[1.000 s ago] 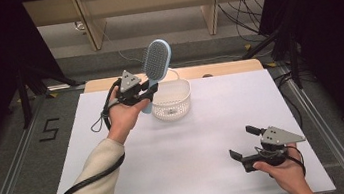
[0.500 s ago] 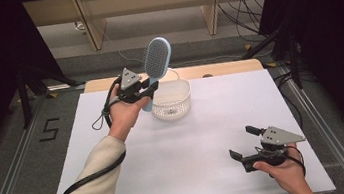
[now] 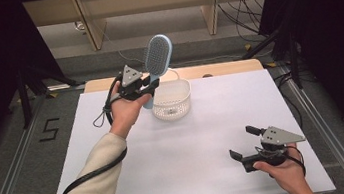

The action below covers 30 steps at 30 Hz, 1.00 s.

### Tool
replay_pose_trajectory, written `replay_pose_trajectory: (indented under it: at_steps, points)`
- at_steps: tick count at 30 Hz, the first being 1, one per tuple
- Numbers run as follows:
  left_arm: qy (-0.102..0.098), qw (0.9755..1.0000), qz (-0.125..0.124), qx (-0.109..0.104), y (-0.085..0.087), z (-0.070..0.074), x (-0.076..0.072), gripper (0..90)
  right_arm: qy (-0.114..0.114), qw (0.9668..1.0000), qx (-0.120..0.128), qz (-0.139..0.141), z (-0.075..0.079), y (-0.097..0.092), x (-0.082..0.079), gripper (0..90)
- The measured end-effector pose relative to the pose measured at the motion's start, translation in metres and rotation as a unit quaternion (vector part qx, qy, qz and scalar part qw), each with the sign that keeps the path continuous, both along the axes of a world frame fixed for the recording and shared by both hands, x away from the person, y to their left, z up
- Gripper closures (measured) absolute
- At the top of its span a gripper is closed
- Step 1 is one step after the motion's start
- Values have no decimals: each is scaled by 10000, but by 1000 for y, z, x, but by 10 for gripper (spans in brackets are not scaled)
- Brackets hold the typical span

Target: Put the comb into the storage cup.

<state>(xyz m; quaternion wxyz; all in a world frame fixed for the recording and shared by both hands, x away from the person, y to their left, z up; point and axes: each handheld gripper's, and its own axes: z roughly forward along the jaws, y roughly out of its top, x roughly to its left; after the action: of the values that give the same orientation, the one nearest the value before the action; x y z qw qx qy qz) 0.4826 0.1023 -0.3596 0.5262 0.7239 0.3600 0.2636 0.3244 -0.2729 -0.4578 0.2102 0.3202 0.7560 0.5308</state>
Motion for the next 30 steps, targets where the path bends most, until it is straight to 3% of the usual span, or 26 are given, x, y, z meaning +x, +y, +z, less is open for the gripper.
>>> replay_pose_trajectory:
  at_steps: [30]
  points:
    - [-7, 10000, 48, -41, -4, -1, 11, 698, 18, 10000, 55, -22, 0, -1, 0, 3]
